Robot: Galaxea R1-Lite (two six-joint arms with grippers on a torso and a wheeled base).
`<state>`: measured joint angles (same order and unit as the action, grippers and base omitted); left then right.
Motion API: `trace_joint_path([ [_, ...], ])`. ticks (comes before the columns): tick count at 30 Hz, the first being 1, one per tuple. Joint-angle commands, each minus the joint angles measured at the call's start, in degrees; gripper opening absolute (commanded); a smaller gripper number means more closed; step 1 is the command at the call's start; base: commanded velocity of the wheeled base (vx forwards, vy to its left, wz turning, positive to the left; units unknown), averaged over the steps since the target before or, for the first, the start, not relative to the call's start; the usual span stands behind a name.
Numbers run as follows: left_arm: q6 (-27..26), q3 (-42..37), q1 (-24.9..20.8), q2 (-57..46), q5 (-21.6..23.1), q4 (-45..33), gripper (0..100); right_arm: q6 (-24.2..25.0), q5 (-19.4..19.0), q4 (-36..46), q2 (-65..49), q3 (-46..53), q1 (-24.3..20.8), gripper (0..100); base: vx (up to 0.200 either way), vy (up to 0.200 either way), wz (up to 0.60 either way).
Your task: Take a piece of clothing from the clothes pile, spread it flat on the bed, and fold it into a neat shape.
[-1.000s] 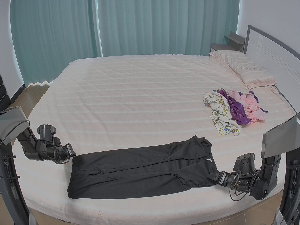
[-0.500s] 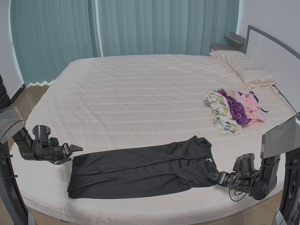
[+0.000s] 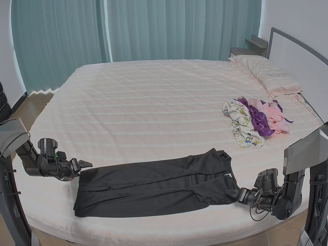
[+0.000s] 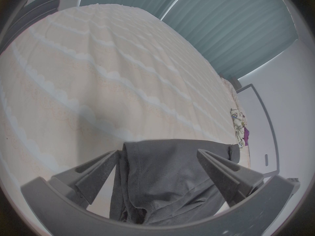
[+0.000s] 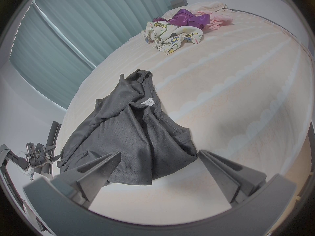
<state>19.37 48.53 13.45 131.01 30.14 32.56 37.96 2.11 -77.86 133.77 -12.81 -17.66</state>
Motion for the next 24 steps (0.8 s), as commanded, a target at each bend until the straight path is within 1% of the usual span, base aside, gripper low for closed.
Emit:
trace_joint_path([
  [1, -1.18, -0.37, -0.70, 0.65, -2.19, 0.05, 100, 0.10, 0.00, -0.01, 0.09, 0.07, 0.00, 100, 0.000, 0.000, 0.00],
  [2, -2.06, -0.45, -0.79, 0.91, -3.15, 0.05, 100, 0.10, 0.00, -0.10, 0.09, -0.02, 0.00, 100, 0.000, 0.000, 0.00],
  [3, -2.06, -0.45, -0.79, 0.91, -3.15, 0.05, 100, 0.10, 0.00, -0.10, 0.09, -0.02, 0.00, 100, 0.000, 0.000, 0.00],
  [4, -3.99, -0.54, -0.97, 1.53, -4.38, 0.05, 100, 0.10, 0.00, -0.10, 0.09, 0.07, -0.09, 100, 0.000, 0.000, 0.00],
  [5, -4.52, -0.54, -1.05, 1.61, -4.56, 0.05, 100, 0.10, 0.00, -0.10, 0.09, -0.02, 0.00, 100, 0.000, 0.000, 0.00],
  [8, -4.08, -0.37, -1.14, 1.61, -4.56, 0.05, 100, 0.10, 0.00, -0.10, 0.09, -0.02, 0.00, 100, 0.000, 0.000, 0.00],
  [9, -4.08, -0.37, -1.23, 1.61, -4.56, 0.05, 0, 0.10, 0.00, -0.10, 0.09, -0.02, 0.00, 100, 0.000, 0.000, 0.00],
  [17, -3.46, 0.51, -1.23, 1.61, -4.82, -0.13, 0, 0.10, 0.00, -0.10, 0.09, 0.07, 0.00, 100, 0.000, 0.000, 0.00],
  [22, -1.35, 1.57, -0.70, 1.09, -6.76, -0.04, 0, 0.10, 0.00, -0.10, 0.09, -0.02, 0.00, 100, 0.000, 0.000, 0.00],
  [24, 0.23, 2.53, -0.53, 0.91, -6.76, -0.04, 0, 0.10, 0.00, -0.10, 0.09, 0.07, -0.09, 100, 0.000, 0.000, 0.00],
])
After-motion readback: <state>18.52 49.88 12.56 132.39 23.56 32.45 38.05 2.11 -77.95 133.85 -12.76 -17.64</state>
